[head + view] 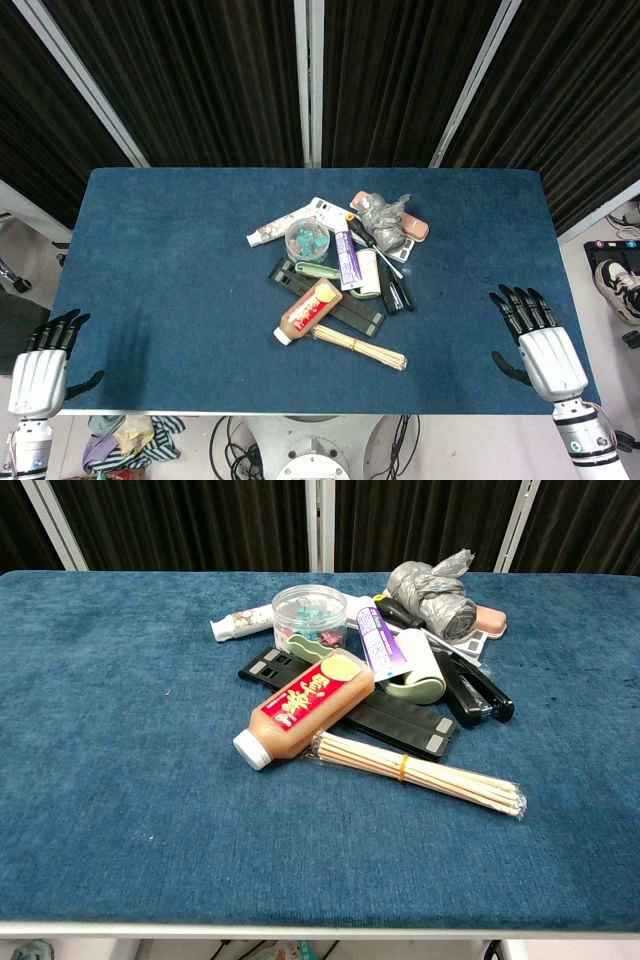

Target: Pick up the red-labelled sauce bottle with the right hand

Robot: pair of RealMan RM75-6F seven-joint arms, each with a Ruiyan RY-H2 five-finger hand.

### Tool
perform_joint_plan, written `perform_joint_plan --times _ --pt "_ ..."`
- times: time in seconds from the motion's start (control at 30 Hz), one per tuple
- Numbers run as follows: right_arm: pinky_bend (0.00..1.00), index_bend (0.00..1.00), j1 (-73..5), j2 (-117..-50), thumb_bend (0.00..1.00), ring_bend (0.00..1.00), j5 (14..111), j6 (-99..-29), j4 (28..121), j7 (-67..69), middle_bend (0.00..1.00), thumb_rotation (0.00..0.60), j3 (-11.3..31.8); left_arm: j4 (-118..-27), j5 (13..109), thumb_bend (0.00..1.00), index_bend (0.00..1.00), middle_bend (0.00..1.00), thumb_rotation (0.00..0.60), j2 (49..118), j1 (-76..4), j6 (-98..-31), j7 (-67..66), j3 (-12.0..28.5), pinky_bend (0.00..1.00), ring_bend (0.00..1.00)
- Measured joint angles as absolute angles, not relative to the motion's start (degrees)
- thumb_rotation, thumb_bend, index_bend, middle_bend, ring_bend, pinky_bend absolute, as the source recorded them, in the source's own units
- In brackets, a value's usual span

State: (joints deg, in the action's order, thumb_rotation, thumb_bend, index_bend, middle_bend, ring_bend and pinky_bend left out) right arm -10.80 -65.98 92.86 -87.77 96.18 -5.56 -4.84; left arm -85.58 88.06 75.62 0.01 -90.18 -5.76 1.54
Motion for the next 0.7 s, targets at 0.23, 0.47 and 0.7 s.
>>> perform_joint_plan --times 0.23,0.47,0.7 --pt "0.0 0.0 -10.58 -66.28 0.18 0.0 93.09 -86.58 95.8 -4.9 0.0 0.6 -4.21 -85.65 88.12 0.07 0.18 0.13 0.6 75.7 -0.13 -90.1 -5.86 1.41 0.18 0.14" --pt "0.0 0.0 -16.02 -66.54 0.18 0.0 94.97 -79.04 96.68 -4.54 0.0 0.6 -2.54 -86.21 88.62 0.07 0.18 0.13 0.6 75.53 0.45 -91.16 -6.27 0.97 0.18 0.14" --pt "0.0 0.0 -29.22 -70.11 0.15 0.0 92.55 -59.54 97.21 -7.29 0.0 0.6 2.72 -86.75 88.96 0.07 0.18 0.13 0.6 75.52 1.73 -92.72 -6.56 0.31 0.18 0.14"
